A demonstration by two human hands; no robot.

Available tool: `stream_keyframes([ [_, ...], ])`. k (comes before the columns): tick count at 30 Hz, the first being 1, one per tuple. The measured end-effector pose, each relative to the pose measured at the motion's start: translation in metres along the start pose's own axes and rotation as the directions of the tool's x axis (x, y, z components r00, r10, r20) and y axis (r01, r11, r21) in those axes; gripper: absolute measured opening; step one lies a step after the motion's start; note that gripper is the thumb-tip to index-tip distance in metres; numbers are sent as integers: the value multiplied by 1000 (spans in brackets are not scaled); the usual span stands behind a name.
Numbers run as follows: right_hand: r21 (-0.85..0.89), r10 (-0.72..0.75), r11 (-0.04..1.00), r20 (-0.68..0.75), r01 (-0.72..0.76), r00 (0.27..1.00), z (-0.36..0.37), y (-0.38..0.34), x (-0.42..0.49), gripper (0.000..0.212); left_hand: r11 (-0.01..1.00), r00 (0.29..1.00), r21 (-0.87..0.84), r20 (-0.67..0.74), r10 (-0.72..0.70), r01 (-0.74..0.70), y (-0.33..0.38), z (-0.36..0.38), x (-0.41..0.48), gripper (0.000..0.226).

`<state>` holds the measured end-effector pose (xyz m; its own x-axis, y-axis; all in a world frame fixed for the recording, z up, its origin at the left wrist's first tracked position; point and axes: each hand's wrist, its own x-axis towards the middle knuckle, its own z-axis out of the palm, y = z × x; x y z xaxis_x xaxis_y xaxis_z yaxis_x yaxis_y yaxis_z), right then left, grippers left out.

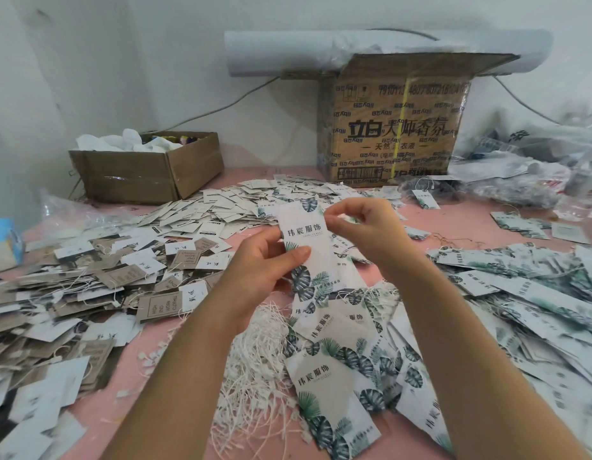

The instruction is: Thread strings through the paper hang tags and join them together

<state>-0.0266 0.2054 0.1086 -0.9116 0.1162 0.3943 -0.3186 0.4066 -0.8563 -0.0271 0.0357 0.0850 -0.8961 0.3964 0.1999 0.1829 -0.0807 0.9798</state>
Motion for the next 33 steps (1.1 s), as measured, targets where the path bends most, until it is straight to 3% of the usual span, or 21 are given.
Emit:
stream_keyframes([
  [4, 2, -92, 996, -105, 93, 990, -12, -11, -3, 13, 999, 999, 11, 13, 32, -32, 2, 0, 0, 26],
  [9, -126, -213, 971, -76, 202, 974, -8, -22, -7, 21, 994, 994, -3, -3, 108, -108, 5, 5, 0, 33],
  [16, -341, -296, 908, -108, 245, 949, 4, -25, -6, 5, 982, 982, -16, -17, 190, -190, 8, 8, -2, 34],
  [33, -563, -445, 766, -116, 310, 888, 6, -32, -9, 10, 951, 964, 165, -1, 264, -260, 8, 9, -4, 36],
])
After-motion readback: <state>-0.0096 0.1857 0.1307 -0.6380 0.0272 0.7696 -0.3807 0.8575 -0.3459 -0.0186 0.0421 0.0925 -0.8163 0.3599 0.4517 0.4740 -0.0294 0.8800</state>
